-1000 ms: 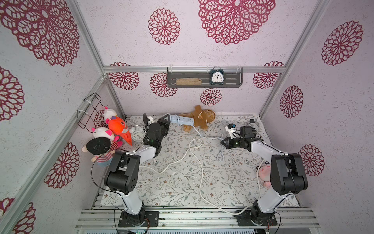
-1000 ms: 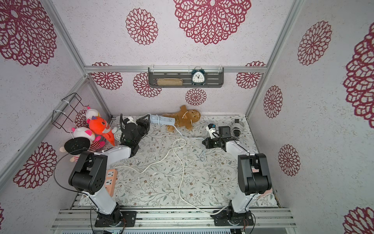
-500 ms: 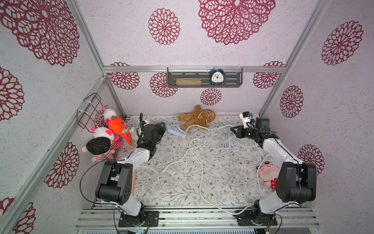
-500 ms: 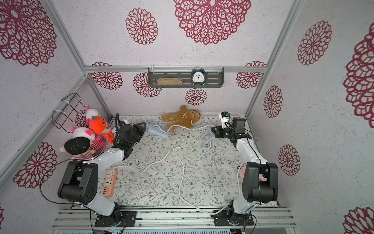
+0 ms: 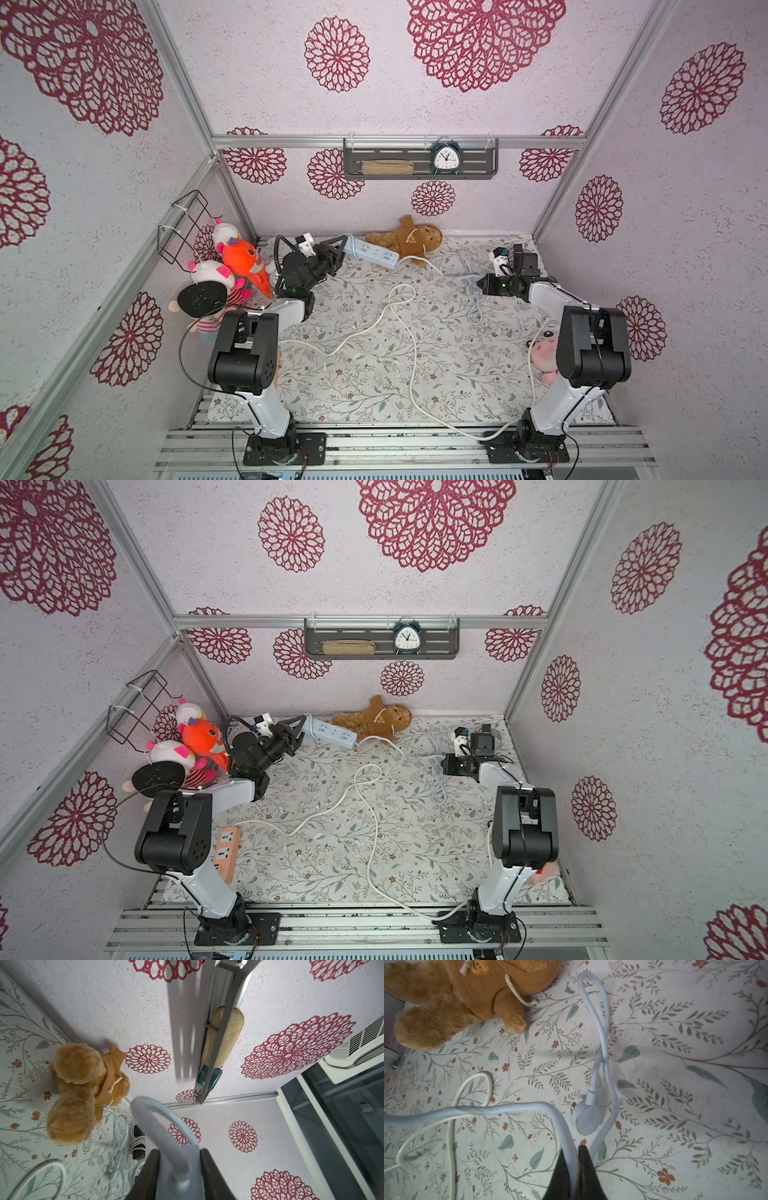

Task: Unwrap the cord wrapped around the power strip
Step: Unwrap the power cord from the power strip.

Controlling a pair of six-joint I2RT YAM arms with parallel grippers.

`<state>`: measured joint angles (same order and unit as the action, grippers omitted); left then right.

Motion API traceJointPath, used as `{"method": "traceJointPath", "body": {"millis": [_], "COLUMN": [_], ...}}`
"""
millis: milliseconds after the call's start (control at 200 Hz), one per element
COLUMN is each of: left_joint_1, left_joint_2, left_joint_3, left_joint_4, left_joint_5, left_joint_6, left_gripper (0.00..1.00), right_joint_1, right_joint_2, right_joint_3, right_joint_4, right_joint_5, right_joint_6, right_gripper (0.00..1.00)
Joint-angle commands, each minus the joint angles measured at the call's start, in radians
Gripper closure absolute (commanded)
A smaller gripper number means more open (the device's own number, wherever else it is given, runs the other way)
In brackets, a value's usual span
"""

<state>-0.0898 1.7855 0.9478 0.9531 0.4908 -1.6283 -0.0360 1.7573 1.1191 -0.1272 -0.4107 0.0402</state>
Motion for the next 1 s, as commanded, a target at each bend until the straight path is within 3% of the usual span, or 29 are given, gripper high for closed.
{"method": "traceJointPath", "body": {"millis": [0, 135, 335, 490, 695, 826, 906, 996], "left_joint_1": [0.053, 0.078, 0.087, 0.096, 0.135, 0.136, 0.136, 0.128], "left_joint_2": [0.002, -0.055, -0.162, -0.194, -0.265, -0.321, -0.351, -0.385], "left_joint_3": [0.040, 0.036, 0.120, 0.136, 0.115, 0.179, 0.213, 0.227], "left_joint_4": [0.113, -0.130, -0.594, -0.771, -0.916, -1.118, -1.227, -1.313], "left_joint_5": [-0.107, -0.283, -0.486, -0.472, -0.268, -0.191, -0.231, -0.398], "left_joint_6": [-0.095, 0.076, 0.451, 0.597, 0.714, 0.869, 0.943, 0.996], "left_gripper": [1.00, 1.00, 1.00, 1.00, 1.00, 1.00, 1.00, 1.00], "right_joint_1": [-0.034, -0.053, -0.108, -0.163, -0.212, -0.219, -0.218, -0.217], "right_joint_2": [0.000, -0.045, -0.196, -0.270, -0.191, -0.154, -0.145, -0.146], "right_joint_3": [-0.041, -0.096, -0.169, -0.142, -0.061, -0.056, -0.051, -0.034], "right_joint_4": [0.008, 0.024, 0.044, 0.041, -0.002, 0.012, 0.024, 0.008], "right_joint_5": [0.077, 0.072, -0.020, -0.033, 0.047, 0.062, 0.058, 0.032], "right_joint_6": [-0.022, -0.003, 0.059, 0.105, 0.114, 0.138, 0.146, 0.159], "right_gripper": [1.00, 1.00, 1.00, 1.00, 1.00, 1.00, 1.00, 1.00]}}
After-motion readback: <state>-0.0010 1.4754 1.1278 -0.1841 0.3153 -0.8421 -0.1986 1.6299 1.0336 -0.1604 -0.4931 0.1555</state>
